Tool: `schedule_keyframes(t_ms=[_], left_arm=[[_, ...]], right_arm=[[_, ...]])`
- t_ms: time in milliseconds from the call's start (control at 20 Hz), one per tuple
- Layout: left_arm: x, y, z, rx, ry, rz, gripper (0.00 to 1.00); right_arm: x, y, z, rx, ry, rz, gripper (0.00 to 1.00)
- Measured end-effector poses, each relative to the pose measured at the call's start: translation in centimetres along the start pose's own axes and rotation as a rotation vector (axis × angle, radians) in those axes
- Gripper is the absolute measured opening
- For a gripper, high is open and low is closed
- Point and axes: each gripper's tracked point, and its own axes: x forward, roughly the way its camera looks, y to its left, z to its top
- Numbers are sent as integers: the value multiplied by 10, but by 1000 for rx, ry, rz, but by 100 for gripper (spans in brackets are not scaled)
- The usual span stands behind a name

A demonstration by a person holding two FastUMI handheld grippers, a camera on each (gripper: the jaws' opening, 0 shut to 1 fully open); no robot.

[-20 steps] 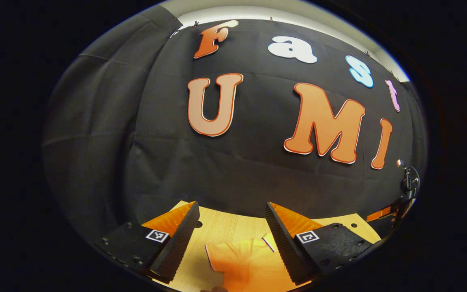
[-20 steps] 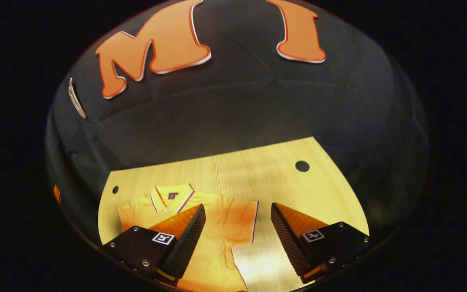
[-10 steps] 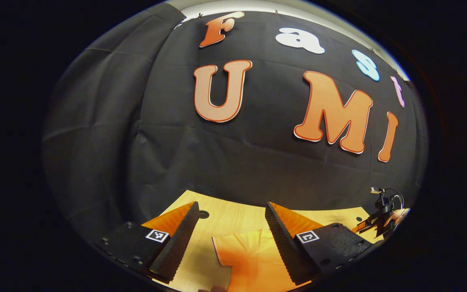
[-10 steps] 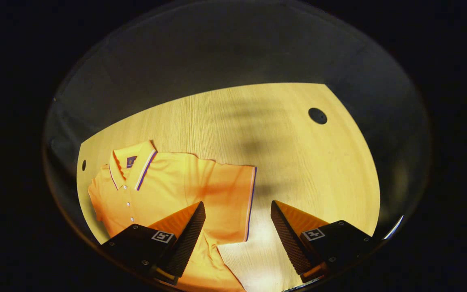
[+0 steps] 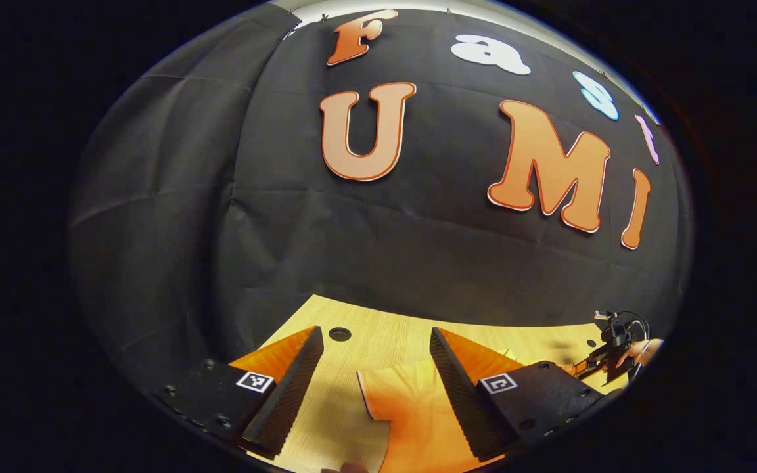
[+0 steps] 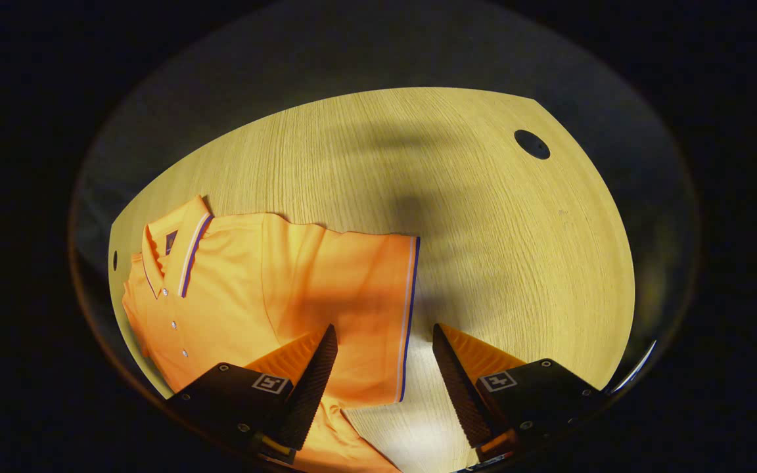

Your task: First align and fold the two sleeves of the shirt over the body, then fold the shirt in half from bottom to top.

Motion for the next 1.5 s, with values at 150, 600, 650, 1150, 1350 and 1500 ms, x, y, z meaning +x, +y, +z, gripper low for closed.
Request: schedule_keyframes(t_ms=[150, 600, 650, 1150, 1350, 1500], left_arm=[[0, 2, -3, -5, 11, 2, 98], [-3, 4, -15, -40, 40, 9, 98], [-5, 6, -16, -41, 41, 12, 98], [-14, 13, -7, -16, 23, 10, 98], [-13, 12, 0, -7, 9, -5, 98], [-11, 12, 2, -14, 6, -24, 98]], right_arm=[[3, 1, 1, 7, -5, -4, 86], [3, 5, 0, 65, -37, -19, 51], [2, 3, 0, 72, -32, -14, 43], [-1, 4, -1, 179, -77, 50, 0], [-9, 6, 2, 186, -86, 60, 0], [-27, 10, 7, 198, -109, 75, 0]])
